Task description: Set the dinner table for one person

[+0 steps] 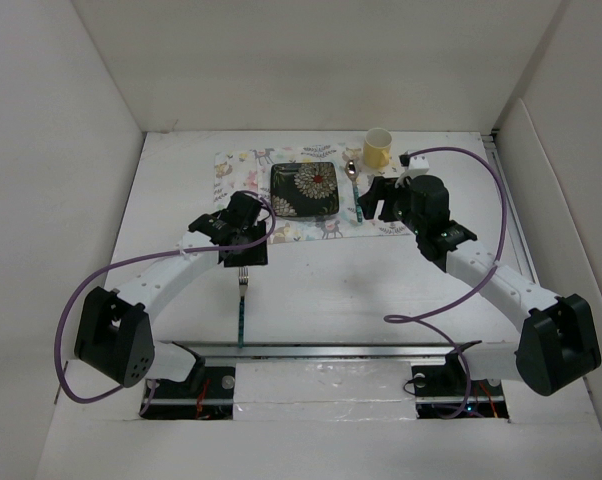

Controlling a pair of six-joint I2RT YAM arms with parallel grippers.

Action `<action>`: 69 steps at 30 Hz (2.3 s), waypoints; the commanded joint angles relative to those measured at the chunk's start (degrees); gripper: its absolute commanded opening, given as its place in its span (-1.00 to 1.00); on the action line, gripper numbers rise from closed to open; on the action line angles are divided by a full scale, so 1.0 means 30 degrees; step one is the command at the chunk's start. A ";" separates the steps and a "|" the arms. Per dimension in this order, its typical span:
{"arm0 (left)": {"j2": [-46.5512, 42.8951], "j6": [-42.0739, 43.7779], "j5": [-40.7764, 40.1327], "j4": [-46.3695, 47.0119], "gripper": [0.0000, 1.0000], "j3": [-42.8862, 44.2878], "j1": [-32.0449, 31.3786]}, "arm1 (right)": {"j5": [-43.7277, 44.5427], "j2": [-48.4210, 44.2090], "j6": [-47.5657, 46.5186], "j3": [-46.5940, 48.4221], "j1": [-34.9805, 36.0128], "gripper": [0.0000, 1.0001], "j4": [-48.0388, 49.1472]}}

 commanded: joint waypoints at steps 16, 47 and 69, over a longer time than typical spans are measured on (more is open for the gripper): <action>-0.0211 -0.4741 0.3246 -0.2095 0.00 -0.4433 0.1322 | -0.2931 -0.0385 0.0502 -0.0470 -0.1909 0.54 0.1998; 0.1283 -0.5855 0.2369 0.0807 -0.89 -0.5343 0.0502 | -0.2285 -0.0472 0.0560 -0.0470 -0.2551 0.53 0.1735; 0.8483 0.2168 -0.0270 0.1686 -1.00 1.0529 0.1908 | -0.2521 0.0757 0.0502 -0.0793 -0.2378 0.51 0.2643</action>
